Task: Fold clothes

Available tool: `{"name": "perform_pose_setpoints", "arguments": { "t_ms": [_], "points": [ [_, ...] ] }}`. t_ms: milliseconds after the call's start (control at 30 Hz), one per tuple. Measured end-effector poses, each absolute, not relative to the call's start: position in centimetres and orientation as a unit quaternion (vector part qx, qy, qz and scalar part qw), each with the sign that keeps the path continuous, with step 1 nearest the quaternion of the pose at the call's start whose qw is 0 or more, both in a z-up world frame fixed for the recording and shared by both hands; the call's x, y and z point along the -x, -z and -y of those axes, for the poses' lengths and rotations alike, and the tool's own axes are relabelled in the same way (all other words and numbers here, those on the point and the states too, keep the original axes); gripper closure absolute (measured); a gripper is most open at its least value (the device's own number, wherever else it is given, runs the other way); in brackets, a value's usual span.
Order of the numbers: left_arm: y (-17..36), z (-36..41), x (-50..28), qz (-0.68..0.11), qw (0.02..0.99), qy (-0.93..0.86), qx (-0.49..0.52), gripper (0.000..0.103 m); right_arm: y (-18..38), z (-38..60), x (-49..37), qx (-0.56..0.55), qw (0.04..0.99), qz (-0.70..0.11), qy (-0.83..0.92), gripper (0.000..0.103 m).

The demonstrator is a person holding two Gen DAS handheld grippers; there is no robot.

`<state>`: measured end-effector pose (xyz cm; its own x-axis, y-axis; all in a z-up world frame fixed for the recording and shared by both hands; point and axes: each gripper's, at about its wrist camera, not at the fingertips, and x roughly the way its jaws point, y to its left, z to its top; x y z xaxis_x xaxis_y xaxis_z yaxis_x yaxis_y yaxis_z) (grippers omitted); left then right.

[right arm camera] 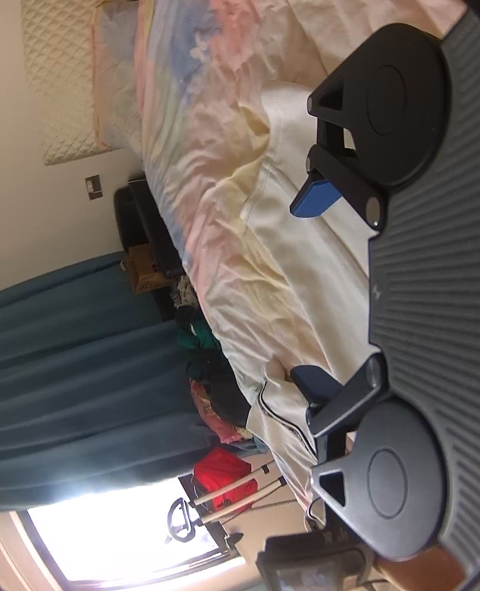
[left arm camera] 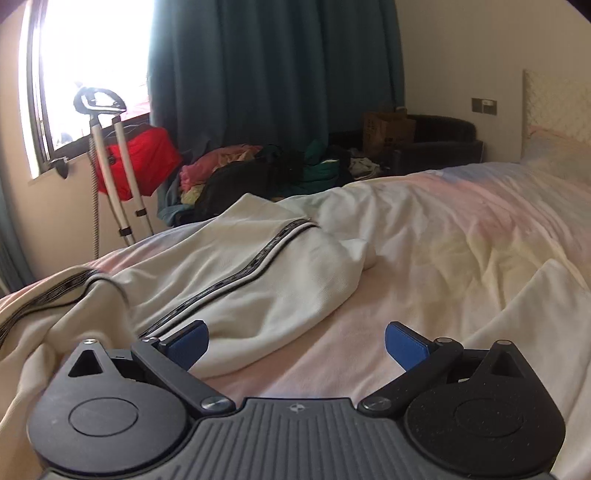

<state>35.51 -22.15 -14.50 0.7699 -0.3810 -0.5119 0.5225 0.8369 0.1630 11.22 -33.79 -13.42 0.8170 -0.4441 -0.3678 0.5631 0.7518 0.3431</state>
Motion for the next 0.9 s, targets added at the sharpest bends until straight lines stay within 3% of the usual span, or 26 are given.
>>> {"name": "perform_pose_setpoints", "arguments": {
  "t_ms": [267,333,367,400,467,767,900],
  "points": [
    [20.2,34.3,-45.5,-0.246,0.909,0.165,-0.294,0.016,16.5,36.7,-13.5,-0.256,0.907,-0.149,0.3,0.015],
    [20.8,36.0,-47.0,-0.256,0.911,0.131,-0.295,0.031,17.0,37.3,-13.7,-0.27,0.901,-0.154,0.303,0.015],
    [20.6,36.6,-47.1,-0.257,0.915,0.125,-0.286,0.046,17.2,37.5,-13.8,-0.277,0.898,-0.157,0.305,0.015],
    [20.5,37.1,-47.3,-0.257,0.918,0.119,-0.278,0.068,17.5,37.8,-13.8,-0.284,0.895,-0.16,0.306,0.015],
    [20.0,38.5,-46.8,-0.248,0.922,0.112,-0.274,0.094,17.6,38.3,-13.4,-0.298,0.888,-0.156,0.312,0.015],
    [13.7,46.5,-39.5,-0.19,0.923,0.243,-0.231,0.099,17.4,40.3,-9.7,-0.337,0.848,-0.119,0.392,0.015],
    [14.0,48.7,-35.3,-0.201,0.891,0.348,-0.213,0.094,17.3,41.4,-8.4,-0.342,0.831,-0.091,0.429,0.015]
  ]
}}
